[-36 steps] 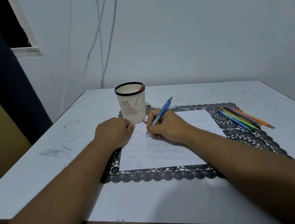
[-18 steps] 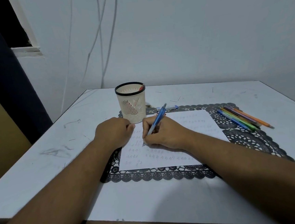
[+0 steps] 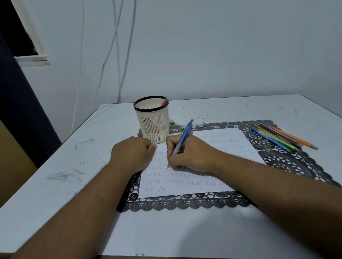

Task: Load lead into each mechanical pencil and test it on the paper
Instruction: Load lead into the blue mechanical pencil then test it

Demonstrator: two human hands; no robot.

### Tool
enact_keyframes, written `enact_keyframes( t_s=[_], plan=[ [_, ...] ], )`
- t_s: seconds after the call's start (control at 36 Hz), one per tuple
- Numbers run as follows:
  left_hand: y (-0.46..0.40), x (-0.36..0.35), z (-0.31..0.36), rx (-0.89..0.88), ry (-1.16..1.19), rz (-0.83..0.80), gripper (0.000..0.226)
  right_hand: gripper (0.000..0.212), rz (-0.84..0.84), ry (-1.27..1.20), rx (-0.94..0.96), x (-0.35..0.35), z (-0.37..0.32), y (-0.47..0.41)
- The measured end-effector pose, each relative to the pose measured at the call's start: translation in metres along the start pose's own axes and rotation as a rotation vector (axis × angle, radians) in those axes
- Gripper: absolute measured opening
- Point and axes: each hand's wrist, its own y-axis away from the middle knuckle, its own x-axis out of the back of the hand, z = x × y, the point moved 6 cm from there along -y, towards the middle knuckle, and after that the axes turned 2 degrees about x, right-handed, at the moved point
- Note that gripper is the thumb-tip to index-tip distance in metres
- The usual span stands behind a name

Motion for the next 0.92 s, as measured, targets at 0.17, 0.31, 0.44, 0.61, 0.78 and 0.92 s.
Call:
enact_keyframes(
  t_s=[0.17,0.31,0.44,0.61,0.78,0.92],
  plan=[
    [0.0,0.0,0.0,-0.001,0.002,0.005,0.041,0.027,-0.021,-0.031,0.001,-0.002,0.001,0.001],
    [-0.001,-0.001,0.0,-0.009,0.003,0.014,0.041,0.026,-0.016,-0.048,0.003,0.0,0.002,0.0],
    [0.001,0.001,-0.001,-0.028,-0.002,0.009,0.039,0.022,0.061,-0.193,0.056,0.012,-0.01,0.002],
    [-0.001,0.001,-0.002,-0.034,-0.018,-0.002,0.042,0.018,0.246,-0.13,0.172,0.04,-0.041,0.02],
    [-0.004,0.002,0.001,-0.036,-0.009,-0.014,0.048,0.015,0.075,-0.018,0.011,-0.002,-0.012,0.06],
    [0.004,0.002,0.006,0.002,-0.023,-0.035,0.066,0.015,0.077,0.031,0.003,-0.011,-0.012,0.066]
  ],
)
